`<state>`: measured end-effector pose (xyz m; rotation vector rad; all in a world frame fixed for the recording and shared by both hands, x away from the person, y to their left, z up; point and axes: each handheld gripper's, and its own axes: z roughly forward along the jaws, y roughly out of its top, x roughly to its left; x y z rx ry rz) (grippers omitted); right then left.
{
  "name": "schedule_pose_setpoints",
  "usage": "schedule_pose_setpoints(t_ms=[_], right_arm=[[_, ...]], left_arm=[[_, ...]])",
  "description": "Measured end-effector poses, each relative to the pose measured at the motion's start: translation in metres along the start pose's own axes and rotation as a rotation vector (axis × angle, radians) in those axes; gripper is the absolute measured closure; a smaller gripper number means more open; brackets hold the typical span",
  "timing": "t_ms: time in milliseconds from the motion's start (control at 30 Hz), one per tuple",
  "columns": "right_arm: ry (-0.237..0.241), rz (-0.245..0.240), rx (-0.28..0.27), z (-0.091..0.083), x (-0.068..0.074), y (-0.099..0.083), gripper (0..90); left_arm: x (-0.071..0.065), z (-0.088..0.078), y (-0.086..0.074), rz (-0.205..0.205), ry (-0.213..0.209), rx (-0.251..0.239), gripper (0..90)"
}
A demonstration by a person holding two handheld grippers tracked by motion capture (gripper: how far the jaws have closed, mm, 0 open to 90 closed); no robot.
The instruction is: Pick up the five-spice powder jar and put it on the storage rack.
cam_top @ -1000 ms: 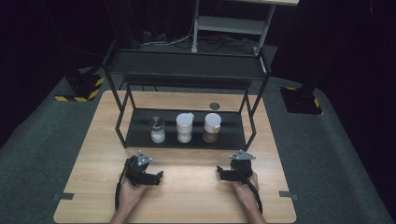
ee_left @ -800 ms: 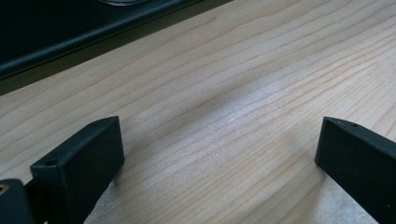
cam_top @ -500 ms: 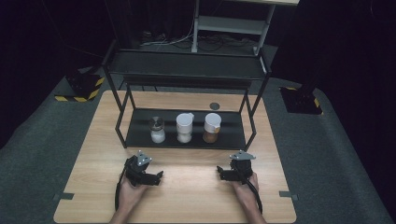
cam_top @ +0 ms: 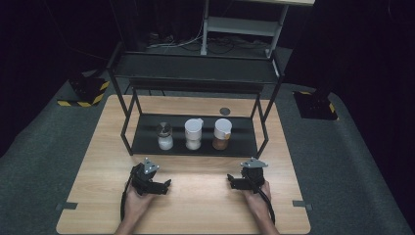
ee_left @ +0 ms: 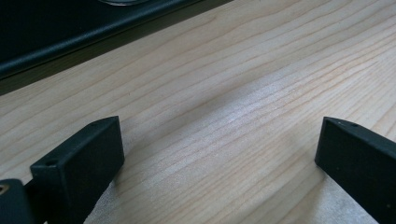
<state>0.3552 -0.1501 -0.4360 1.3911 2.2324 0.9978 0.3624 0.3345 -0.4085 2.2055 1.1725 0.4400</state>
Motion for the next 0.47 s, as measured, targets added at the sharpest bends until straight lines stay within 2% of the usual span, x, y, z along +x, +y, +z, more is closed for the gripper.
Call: schedule_pose_setpoints(t_ms=[467], right_arm=[[-0.001, 0.000, 0.000, 0.0000, 0.0002, 0.0000, 12.7]], left_arm=[[-0.0001, 0.0000, -0.0002, 0.000, 0.001, -0.001, 1.2]])
